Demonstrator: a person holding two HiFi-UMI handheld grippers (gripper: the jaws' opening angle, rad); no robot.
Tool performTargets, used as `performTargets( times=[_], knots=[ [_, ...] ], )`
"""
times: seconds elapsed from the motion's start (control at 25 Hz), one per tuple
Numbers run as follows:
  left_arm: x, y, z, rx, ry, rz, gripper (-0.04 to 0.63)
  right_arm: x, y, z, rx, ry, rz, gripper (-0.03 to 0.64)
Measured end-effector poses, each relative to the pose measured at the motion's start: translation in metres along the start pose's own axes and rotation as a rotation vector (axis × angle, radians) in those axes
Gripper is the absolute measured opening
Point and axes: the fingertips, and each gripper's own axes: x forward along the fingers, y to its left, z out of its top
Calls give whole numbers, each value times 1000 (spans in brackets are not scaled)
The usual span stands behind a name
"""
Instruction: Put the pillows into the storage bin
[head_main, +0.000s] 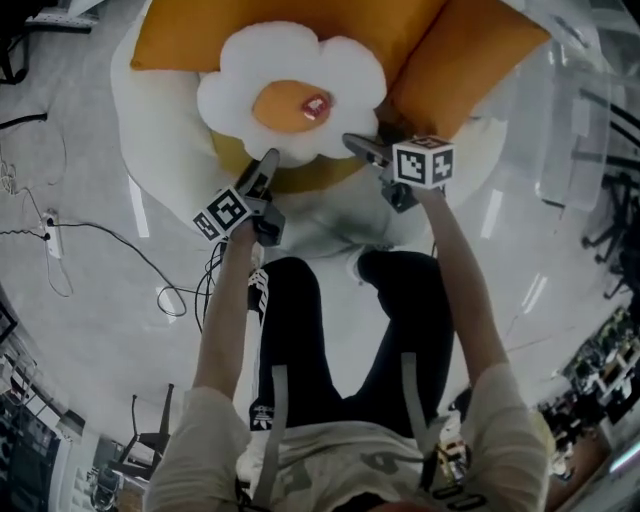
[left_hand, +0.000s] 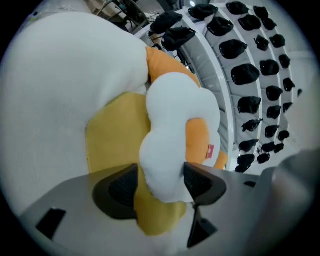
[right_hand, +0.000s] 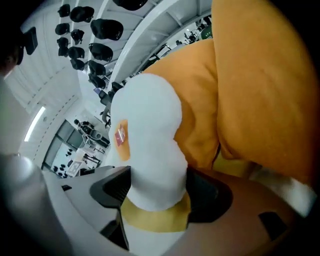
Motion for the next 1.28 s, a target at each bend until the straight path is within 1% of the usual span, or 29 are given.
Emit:
performTargets(
  times=[0.08, 0.12, 0.2, 0.24, 0.32, 0.4, 0.52, 0.56, 0.64, 0.68, 0.72, 0.8, 0.84, 0.92, 1.0, 1.08, 1.16, 1.28],
  knots=[
    [-1, -11, 2, -68, -39, -56, 282, -6, -2, -4, 37, 3, 5, 318],
    [-1, -20, 3, -80, -57, -67, 147, -14, -1, -5, 52, 1, 2, 260],
    [-4, -42, 4, -44, -74, -47, 94, -32, 10, 2, 71, -31, -1, 181],
    [-9, -55, 6, -23, -78, -34, 86, -42, 21, 9, 77, -57, -2, 162],
    [-31, -89, 12, -4, -100, -29, 81, -66, 47, 22, 101, -100, 2, 145],
    [-61, -127, 19, 12, -128, -32, 79, -91, 79, 32, 127, -119, 16, 137],
    [-104, -178, 31, 44, -170, -36, 77, -130, 128, 53, 108, -147, 35, 132],
    [-118, -193, 32, 60, -182, -23, 77, -144, 143, 58, 107, -160, 49, 132],
    [-148, -217, 24, 93, -202, 49, 77, -178, 166, 62, 103, -179, 77, 132],
    [-158, -230, 15, 88, -218, 65, 77, -196, 172, 62, 91, -187, 87, 132],
    [-162, -244, 6, 74, -239, 45, 77, -214, 175, 64, 74, -198, 93, 132],
    [-160, -272, -4, 61, -278, -40, 77, -240, 177, 69, 44, -235, 92, 132],
    [-158, -282, -6, 62, -290, -77, 77, -249, 177, 72, 34, -254, 86, 132],
    [-159, -292, -7, 70, -300, -124, 74, -259, 180, 73, 20, -286, 64, 132],
    [-161, -298, -5, 96, -287, -145, 71, -266, 184, 76, 12, -321, 35, 132],
    [-164, -304, -7, 105, -272, -145, 71, -276, 189, 77, -3, -345, 9, 132],
    [-158, -323, -13, 120, -258, -173, 71, -294, 185, 83, -21, -377, -17, 132],
    [-136, -365, -28, 209, -210, -226, 69, -328, 162, 89, 1, -444, -61, 132]
  ],
)
